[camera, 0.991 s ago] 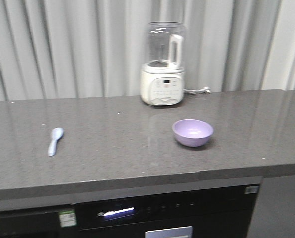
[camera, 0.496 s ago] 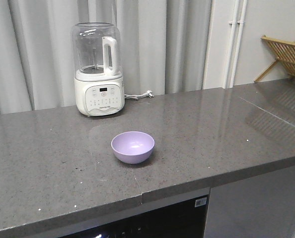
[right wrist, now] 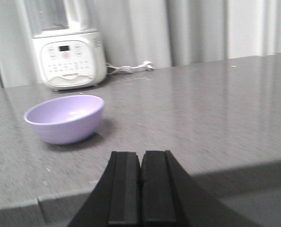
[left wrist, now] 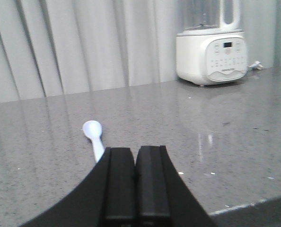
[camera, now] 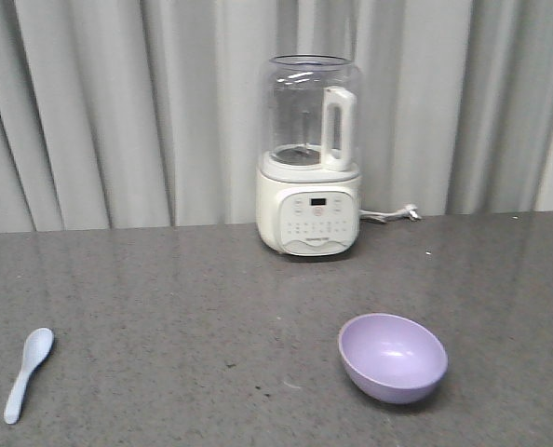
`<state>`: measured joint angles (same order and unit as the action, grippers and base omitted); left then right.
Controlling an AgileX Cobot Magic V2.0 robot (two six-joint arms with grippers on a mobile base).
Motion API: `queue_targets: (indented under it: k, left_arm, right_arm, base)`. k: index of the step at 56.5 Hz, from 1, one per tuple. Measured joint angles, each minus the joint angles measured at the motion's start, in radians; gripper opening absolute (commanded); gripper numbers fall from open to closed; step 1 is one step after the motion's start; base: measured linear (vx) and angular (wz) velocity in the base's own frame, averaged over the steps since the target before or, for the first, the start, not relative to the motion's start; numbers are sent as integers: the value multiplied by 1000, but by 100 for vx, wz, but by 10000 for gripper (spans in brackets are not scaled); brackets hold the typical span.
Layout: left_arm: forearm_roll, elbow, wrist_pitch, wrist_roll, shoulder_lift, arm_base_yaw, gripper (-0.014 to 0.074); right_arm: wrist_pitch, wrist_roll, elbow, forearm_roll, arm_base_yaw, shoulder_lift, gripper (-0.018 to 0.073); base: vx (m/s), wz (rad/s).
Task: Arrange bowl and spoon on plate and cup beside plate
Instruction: 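Drive the base toward the spoon and lilac bowl on the counter, then lower the left gripper over the pale blue spoon and right over bowl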
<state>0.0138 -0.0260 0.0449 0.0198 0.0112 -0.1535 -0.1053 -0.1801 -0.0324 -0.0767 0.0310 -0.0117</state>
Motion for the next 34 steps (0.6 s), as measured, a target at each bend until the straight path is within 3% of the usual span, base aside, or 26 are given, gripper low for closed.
queue_targets:
  k: [17, 34]
  left_arm:
    - [0, 0, 0, 0, 0, 0, 3]
    - [0, 0, 0, 0, 0, 0, 3]
  right_arm:
    - [0, 0, 0, 0, 0, 0, -8]
    - [0, 0, 0, 0, 0, 0, -8]
  base:
    - [28, 35]
    - [11, -1]
